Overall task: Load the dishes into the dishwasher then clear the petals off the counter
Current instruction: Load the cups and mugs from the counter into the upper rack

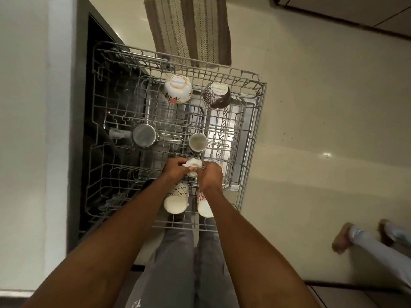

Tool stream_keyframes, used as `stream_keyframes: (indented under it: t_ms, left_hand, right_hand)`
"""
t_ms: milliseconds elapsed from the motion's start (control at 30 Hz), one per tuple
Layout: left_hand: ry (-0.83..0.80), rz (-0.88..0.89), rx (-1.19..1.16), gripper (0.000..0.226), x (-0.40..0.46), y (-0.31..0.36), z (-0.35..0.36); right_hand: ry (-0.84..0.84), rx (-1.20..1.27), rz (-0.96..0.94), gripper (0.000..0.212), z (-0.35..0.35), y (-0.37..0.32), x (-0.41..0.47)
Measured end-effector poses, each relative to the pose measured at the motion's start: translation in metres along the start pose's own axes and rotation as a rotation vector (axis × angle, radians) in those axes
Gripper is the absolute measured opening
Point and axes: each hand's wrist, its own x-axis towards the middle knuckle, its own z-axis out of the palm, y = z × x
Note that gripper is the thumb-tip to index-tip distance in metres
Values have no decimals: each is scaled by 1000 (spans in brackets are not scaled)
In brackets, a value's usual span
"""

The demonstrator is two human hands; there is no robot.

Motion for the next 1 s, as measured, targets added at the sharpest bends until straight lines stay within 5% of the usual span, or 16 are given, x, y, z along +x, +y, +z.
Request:
stream_keyframes:
  t_ms: [300, 500, 733, 1000]
  left_hand:
    - [73, -26, 29, 59, -14, 15, 8]
    - [211, -11, 103, 52, -68, 36, 0]
    - [342, 34, 155, 17, -136, 32, -20]
    - [396, 153, 104, 16, -223, 2, -27]
  right_hand:
    - [71, -72, -17, 23, -6, -4, -6]
    - [85, 13, -86, 29, -30, -16, -29]
    - [55, 110, -261, 28, -55, -13, -71]
    - [-1, 12, -428, 17, -59, 31, -122]
